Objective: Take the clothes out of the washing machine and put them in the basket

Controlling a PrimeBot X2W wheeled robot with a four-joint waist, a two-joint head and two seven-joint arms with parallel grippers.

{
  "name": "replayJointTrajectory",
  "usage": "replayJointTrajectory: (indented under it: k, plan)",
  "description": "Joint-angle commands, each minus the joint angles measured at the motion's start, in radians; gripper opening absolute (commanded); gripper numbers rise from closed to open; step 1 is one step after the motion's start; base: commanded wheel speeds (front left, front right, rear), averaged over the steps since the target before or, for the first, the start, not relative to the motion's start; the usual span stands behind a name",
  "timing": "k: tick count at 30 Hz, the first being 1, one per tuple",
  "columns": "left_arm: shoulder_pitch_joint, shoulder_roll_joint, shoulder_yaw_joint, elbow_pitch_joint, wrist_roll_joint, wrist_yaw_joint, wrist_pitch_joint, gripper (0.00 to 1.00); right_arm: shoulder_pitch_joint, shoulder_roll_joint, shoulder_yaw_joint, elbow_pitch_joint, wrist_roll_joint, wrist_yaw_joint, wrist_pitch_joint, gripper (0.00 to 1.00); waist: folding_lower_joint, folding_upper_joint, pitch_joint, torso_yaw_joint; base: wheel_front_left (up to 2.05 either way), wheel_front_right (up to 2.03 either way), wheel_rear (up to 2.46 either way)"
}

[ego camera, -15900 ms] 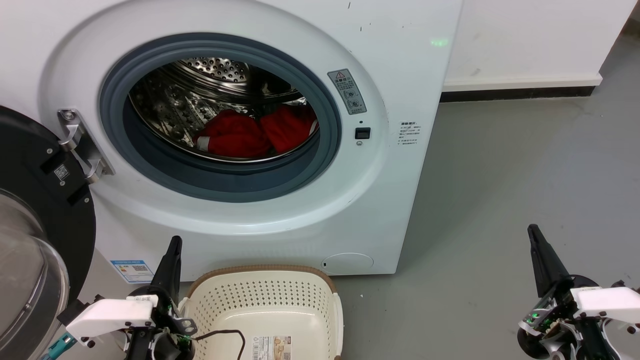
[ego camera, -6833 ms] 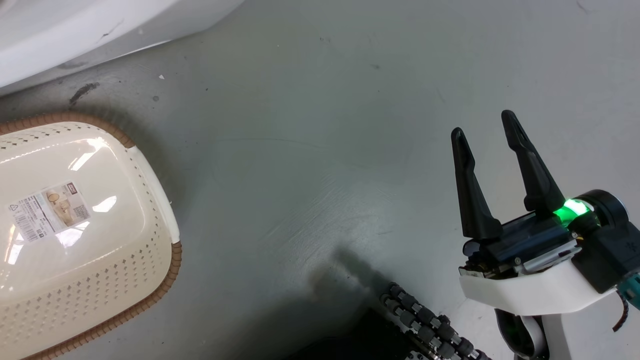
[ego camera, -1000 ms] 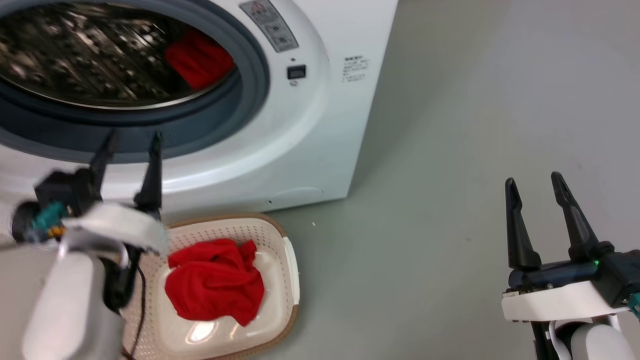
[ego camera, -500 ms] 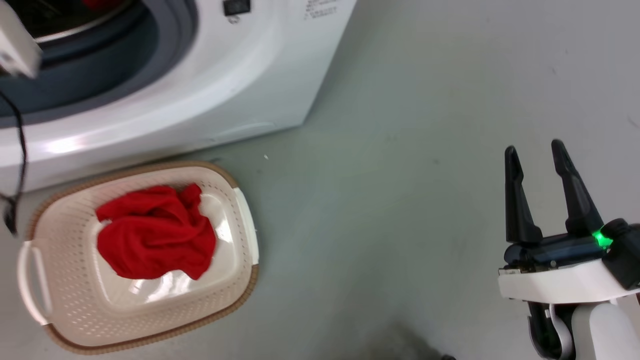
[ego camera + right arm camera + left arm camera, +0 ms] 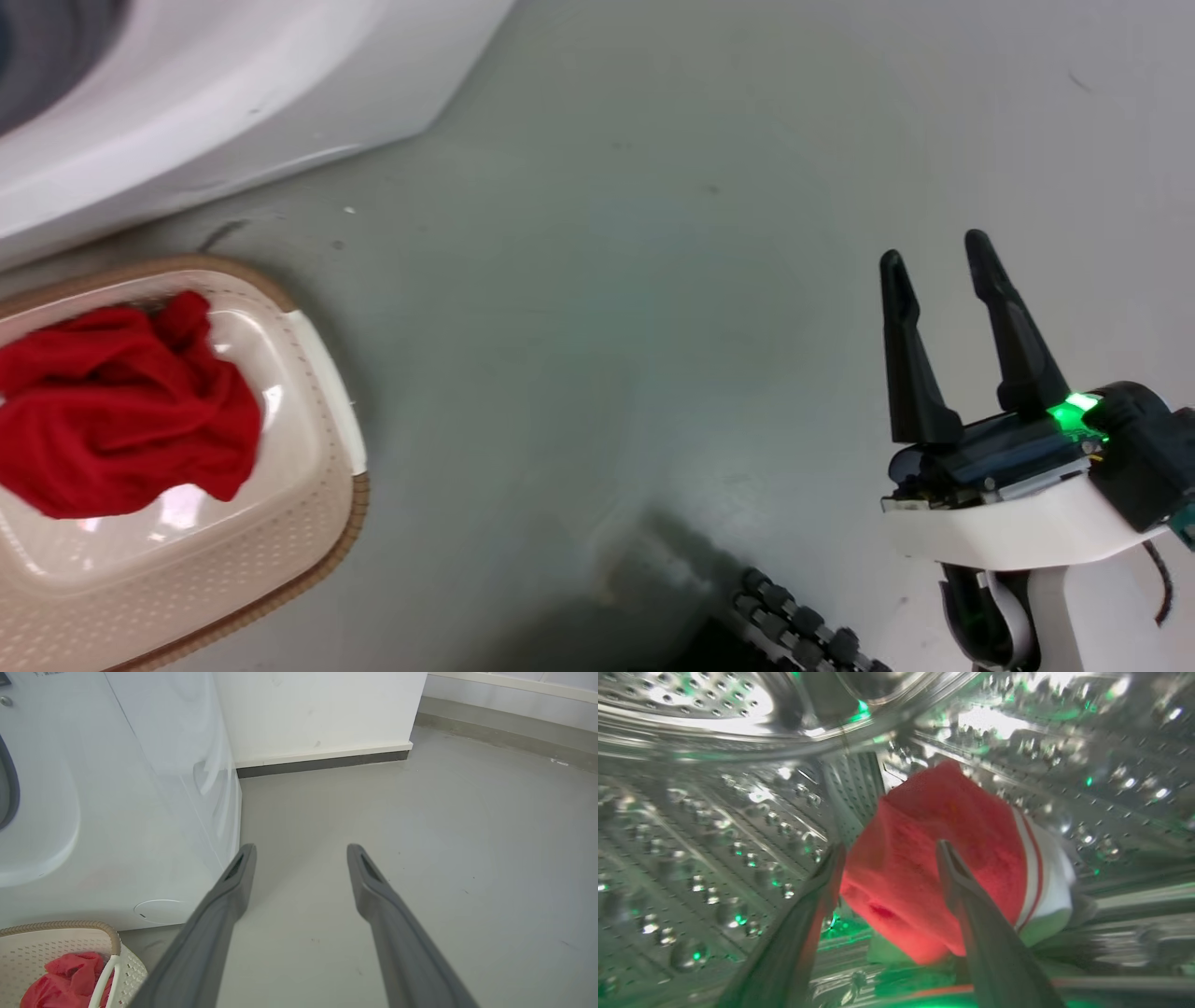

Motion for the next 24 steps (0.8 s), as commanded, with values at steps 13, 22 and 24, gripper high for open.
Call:
replayJointTrajectory:
  k: [13, 22, 24]
  plan:
    - [-0.119, -0.006, -0.094, 0.199, 0.075, 0.010, 0.079, 1.00, 0.017, 0.003, 0.022, -0.037, 0.029, -0.001, -0.002, 1.00, -0.0003, 0.0000, 0.087, -0.059, 0.00, 0.00, 0.00]
    - [-0.172, 0.009, -0.115, 0.260, 0.081, -0.014, -0.004, 0.00, -0.008, 0.003, 0.025, -0.031, 0.026, -0.001, -0.002, 1.00, -0.0003, 0.0000, 0.085, -0.057, 0.00, 0.00, 0.00]
    - [-0.186, 0.015, -0.115, 0.269, 0.081, -0.016, -0.038, 0.00, -0.015, 0.003, 0.029, -0.028, 0.022, -0.001, -0.002, 1.00, -0.0003, 0.0000, 0.080, -0.058, 0.00, 0.00, 0.00]
